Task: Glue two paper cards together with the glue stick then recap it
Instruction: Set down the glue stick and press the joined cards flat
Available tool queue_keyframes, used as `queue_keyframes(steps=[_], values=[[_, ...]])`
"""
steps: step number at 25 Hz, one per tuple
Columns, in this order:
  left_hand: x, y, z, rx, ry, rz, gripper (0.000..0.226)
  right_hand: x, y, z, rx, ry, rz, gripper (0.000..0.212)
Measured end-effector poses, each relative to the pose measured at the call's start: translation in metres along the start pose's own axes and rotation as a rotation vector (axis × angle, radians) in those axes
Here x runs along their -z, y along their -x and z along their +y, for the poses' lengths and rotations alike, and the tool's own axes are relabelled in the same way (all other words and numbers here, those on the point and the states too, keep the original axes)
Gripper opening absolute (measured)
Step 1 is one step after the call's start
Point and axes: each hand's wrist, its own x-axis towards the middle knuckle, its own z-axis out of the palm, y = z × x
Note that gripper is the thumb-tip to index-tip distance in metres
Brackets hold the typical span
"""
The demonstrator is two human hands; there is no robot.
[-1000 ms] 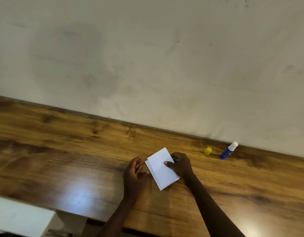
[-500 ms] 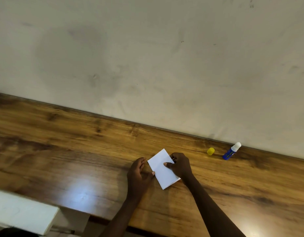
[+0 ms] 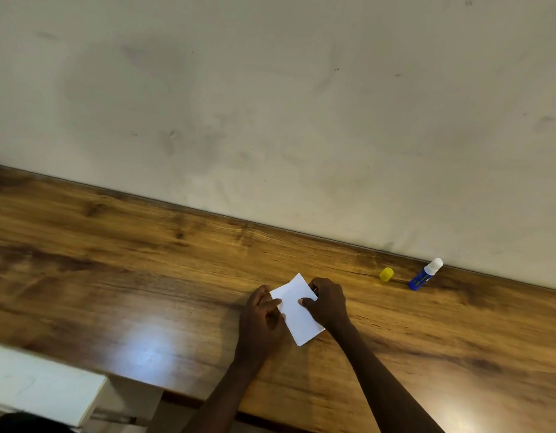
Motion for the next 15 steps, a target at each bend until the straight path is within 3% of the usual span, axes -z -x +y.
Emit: queue_keyframes(steps=[12,15], values=[[-0.001,-0.004,0.004,0.019,-0.016,-0.032,0.032,-0.003,0.004,0.011,0.058,0.063,0.106,0.045],[-0.002,-0.006,0.004,0.013,-0.045,-0.059,0.034,-0.008,0.008,0.013,0.182,0.205,0.04,0.045]])
